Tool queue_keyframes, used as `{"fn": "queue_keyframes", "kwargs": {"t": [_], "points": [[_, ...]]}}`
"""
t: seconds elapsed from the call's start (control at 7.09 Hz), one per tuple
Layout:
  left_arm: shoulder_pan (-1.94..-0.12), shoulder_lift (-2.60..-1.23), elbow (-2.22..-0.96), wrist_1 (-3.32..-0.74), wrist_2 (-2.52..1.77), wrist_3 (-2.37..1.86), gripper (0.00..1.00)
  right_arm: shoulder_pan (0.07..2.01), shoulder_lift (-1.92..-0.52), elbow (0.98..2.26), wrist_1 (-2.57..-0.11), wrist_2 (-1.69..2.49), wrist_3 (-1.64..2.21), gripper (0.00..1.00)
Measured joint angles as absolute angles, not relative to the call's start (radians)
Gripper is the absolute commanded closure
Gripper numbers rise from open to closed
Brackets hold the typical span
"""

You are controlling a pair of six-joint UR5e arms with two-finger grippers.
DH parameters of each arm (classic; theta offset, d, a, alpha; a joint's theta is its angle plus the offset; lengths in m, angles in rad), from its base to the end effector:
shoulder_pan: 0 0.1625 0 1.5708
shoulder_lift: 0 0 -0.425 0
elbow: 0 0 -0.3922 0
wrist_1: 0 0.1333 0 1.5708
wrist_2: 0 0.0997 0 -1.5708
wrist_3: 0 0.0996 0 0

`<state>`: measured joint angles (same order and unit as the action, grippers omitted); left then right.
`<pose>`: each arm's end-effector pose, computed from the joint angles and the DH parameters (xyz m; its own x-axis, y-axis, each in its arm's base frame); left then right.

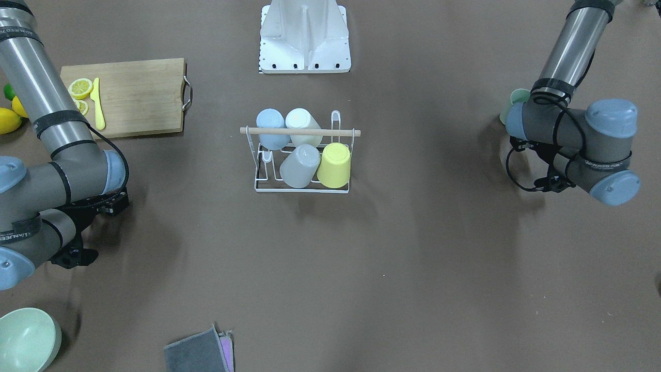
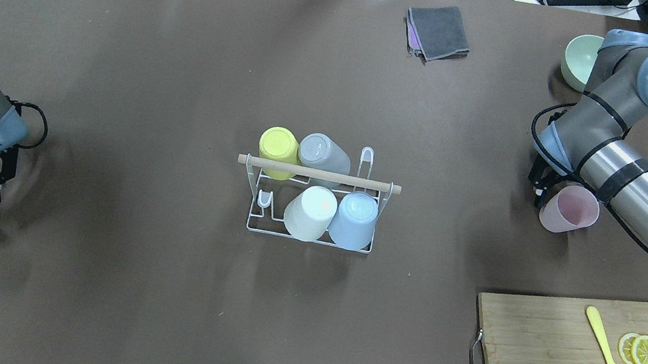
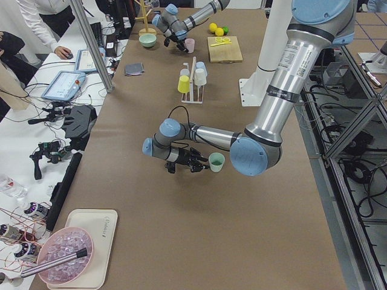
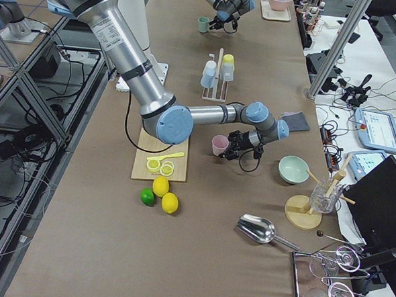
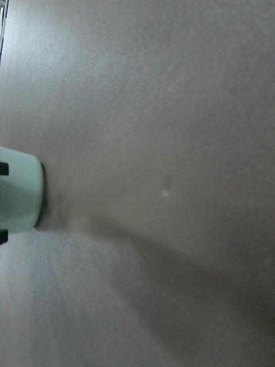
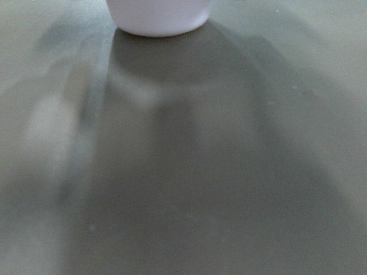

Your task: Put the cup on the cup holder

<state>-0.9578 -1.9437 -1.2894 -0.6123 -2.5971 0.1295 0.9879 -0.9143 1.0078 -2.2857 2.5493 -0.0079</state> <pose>0.2889 -0.4944 0.6318 0.7441 -0.1651 -0.6474 -0.4724 0.5553 -0.6845 -0.3422 -0.6111 0.5658 0.7284 0.0906 0.6791 0.4533 0.6795 -0.5768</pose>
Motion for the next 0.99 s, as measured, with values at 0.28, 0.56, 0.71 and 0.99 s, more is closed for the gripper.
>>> {"fn": "queue_keyframes", "kwargs": {"t": [0.28,0.56,0.71,0.99], "points": [[-0.966,-1.947,-1.289,-0.608,-2.595,0.126,0.03,0.988,-0.914,1.008,-2.312,2.556,-0.036,0.58],[-0.949,-1.945,-1.294,-0.592,-2.597,0.123,0.03,0.987,-0.914,1.008,-2.322,2.573,-0.046,0.62],[-0.927,-1.937,-1.303,-0.577,-2.598,0.125,0.03,0.987,-0.913,1.010,-2.323,2.580,-0.047,0.62],[-0.905,-1.916,-1.325,-0.558,-2.598,0.129,0.03,1.003,-0.901,1.047,-2.318,2.587,-0.054,0.61]]}}
